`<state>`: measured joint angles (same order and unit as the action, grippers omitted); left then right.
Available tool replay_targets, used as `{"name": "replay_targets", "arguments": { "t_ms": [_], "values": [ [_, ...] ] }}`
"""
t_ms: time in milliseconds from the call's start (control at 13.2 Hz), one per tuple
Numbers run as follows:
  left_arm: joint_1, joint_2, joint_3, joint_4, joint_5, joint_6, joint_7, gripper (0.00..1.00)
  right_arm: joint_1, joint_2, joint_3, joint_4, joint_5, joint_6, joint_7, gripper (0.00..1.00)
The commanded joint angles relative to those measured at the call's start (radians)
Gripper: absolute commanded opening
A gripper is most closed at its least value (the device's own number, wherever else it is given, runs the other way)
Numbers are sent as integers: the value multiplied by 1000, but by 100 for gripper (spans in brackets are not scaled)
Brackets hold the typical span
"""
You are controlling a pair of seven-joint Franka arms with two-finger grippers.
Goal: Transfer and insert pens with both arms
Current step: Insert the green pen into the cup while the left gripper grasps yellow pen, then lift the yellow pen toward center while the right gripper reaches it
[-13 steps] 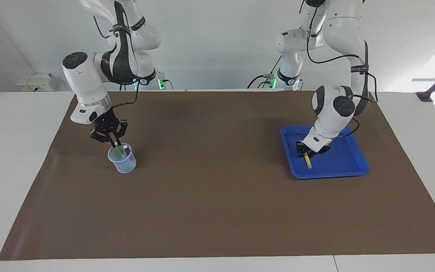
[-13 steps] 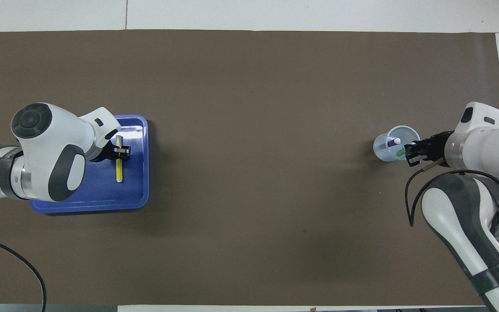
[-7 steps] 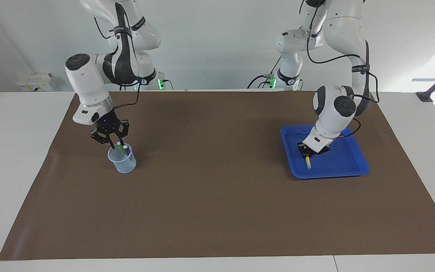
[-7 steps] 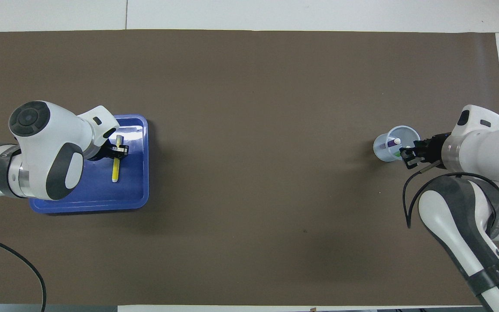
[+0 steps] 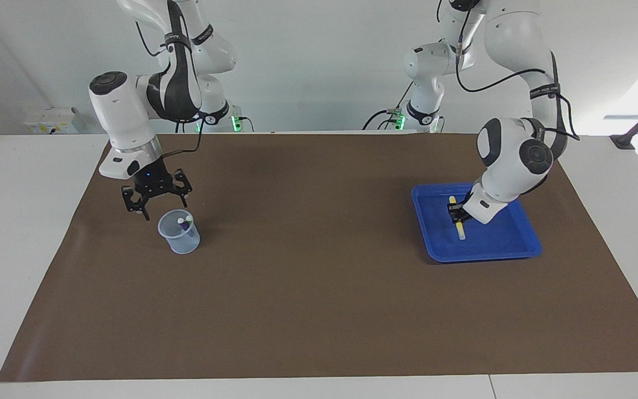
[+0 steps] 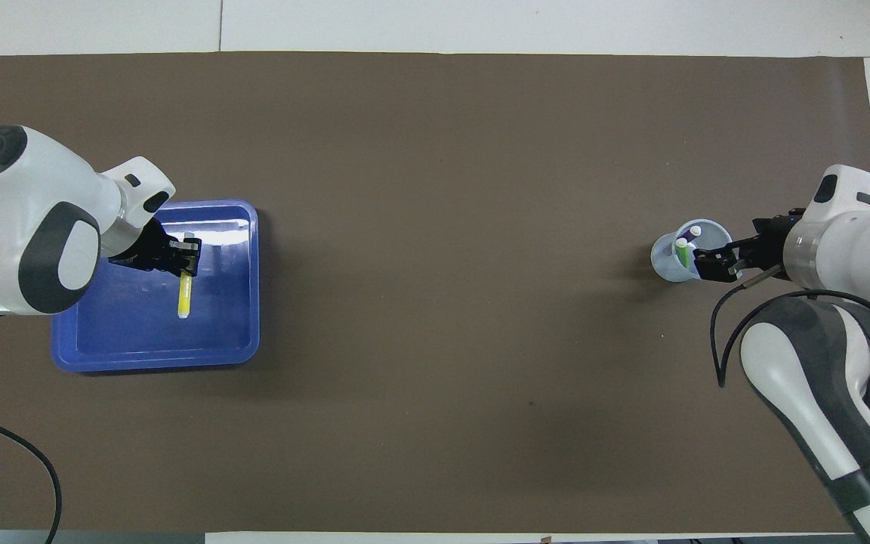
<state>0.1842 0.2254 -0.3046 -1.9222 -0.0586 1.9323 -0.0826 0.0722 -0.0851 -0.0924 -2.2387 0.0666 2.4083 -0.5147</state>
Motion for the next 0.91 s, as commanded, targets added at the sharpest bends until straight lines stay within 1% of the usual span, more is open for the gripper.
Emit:
{"name": "replay_targets", "arguments": {
  "t_ms": [0, 151, 227, 454, 529, 680, 756, 832],
  "values": [
    [15, 8, -5, 98, -67, -148, -130, 0, -2, -15, 6, 74, 18, -104, 45, 100],
    [14, -1, -5, 138, -182, -215, -299, 0, 0, -15, 11, 147, 15, -213, 131, 100],
    [14, -21, -5, 146, -251, -237, -391, 0, -2, -12, 11, 196, 13, -280, 186, 100],
    [5, -52, -7, 158, -450, -216, -714, 0, 0, -1, 14, 324, 7, -447, 347, 100],
    [3, -58, -8, 163, -505, -216, -811, 0, 0, 4, 28, 362, 5, -495, 416, 100],
    [0, -86, -8, 157, -626, -213, -936, 0, 0, 33, 49, 447, 1, -585, 520, 100],
    [-3, -89, -8, 157, -697, -198, -977, 0, 0, 37, 52, 467, 2, -610, 557, 100],
    [-6, -93, -13, 150, -754, -181, -1037, 0, 0, 41, 87, 475, 11, -614, 585, 100]
  ]
}}
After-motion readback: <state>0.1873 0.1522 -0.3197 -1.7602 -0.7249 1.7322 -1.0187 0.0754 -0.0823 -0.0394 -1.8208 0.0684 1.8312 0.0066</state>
